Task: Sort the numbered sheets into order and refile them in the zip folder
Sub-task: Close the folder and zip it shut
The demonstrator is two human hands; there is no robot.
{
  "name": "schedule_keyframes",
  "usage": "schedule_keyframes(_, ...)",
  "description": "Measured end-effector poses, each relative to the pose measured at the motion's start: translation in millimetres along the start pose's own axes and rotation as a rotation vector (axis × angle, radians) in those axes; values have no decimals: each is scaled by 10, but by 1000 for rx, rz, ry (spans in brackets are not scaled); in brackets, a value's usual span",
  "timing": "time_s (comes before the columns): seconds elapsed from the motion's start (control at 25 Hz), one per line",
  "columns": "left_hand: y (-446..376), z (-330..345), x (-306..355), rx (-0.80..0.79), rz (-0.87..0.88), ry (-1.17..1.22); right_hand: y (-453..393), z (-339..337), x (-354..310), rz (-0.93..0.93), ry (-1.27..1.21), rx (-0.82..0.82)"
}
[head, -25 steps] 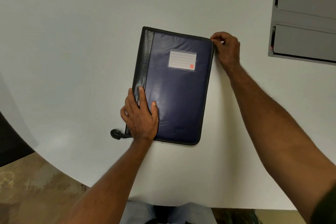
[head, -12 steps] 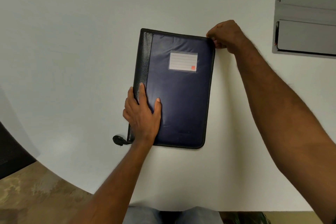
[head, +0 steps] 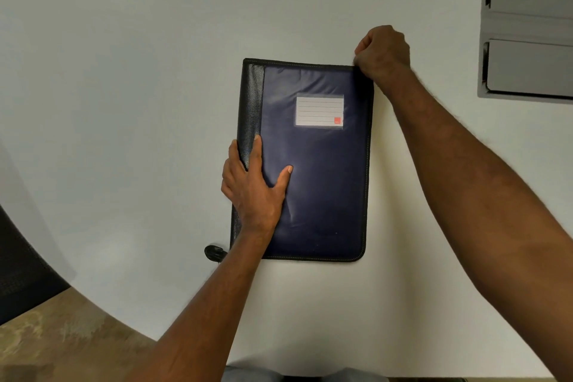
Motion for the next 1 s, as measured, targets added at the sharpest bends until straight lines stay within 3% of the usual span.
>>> schedule_keyframes(0.2, 16, 45, 12, -5, 32, -72, -62, -64, 31, 9, 166, -113)
schedule_keyframes(0.32, 51, 59, 22, 33, 26, -127, -61, -58, 76, 43, 137, -164)
schedule_keyframes(0.72, 66, 58, 8, 84, 52, -144, 19, 23, -350, -27, 48, -68)
schedule_keyframes(1.0, 51, 81, 26, 64, 34, -169, -13, -20, -248, 19, 168, -130)
Point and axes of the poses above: each hand's wrist, its own y-axis away from the middle knuckle, its own z-axis out of the palm, x = y × z, the point moved 6 cm from there along -y, towards the middle knuckle, and after that the axes turned 5 degrees about z, right-handed, at the moved point
